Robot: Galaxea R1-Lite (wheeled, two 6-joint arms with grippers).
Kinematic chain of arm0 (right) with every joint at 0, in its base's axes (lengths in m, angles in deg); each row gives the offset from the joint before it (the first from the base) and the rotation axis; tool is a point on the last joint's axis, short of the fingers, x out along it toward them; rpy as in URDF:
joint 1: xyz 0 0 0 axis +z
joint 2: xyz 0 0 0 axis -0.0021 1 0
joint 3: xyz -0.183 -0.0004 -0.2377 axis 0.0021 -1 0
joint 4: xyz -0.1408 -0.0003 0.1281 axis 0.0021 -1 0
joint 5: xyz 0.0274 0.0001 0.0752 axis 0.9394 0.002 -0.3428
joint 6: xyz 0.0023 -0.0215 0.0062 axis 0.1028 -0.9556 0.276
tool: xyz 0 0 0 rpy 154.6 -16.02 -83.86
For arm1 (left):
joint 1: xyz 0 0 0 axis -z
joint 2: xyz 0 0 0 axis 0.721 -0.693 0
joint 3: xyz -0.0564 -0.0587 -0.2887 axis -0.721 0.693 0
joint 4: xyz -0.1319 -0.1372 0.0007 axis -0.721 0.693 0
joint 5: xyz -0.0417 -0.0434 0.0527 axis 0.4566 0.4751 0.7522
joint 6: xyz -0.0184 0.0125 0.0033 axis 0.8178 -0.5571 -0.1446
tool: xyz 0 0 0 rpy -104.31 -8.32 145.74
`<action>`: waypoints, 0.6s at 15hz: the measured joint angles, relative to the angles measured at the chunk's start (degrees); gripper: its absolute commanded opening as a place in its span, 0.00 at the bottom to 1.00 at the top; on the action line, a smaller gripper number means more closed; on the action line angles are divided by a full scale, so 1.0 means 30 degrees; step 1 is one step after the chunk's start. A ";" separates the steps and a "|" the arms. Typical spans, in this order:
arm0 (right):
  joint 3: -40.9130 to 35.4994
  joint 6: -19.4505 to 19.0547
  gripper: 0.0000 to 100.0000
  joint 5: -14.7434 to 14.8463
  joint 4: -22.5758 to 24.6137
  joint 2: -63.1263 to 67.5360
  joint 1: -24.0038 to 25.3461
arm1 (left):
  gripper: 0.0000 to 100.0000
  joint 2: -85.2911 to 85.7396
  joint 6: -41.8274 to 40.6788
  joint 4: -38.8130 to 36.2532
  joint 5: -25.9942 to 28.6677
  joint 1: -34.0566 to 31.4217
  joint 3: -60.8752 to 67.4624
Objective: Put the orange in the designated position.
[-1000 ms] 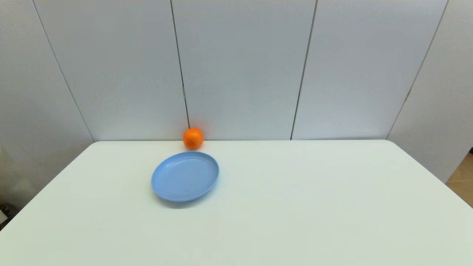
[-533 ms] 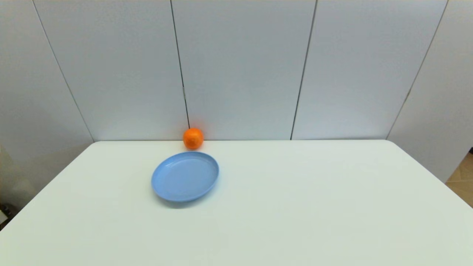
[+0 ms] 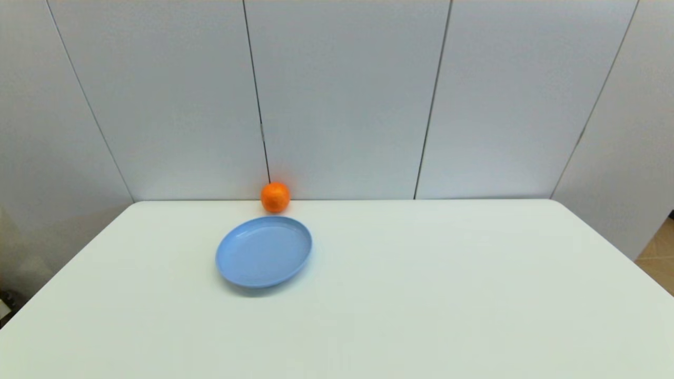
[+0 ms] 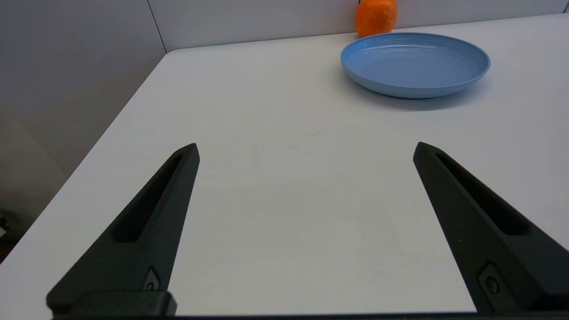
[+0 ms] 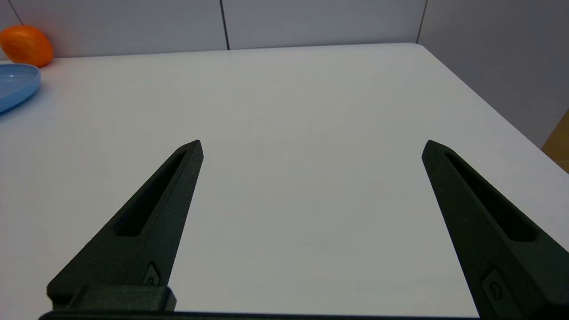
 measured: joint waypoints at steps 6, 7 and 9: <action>0.0000 0.0000 1.00 0.0000 -0.0008 0.0000 0.0000 | 1.00 0.0008 0.1081 -0.0037 -0.0268 0.0000 0.0016; 0.0000 0.0008 1.00 -0.0016 -0.0008 0.0000 0.0000 | 1.00 0.0008 0.1443 -0.0065 -0.0378 0.0000 0.0016; 0.0000 0.0016 1.00 -0.0008 -0.0008 0.0000 0.0000 | 1.00 0.0008 0.2101 -0.0102 -0.0431 0.0000 0.0016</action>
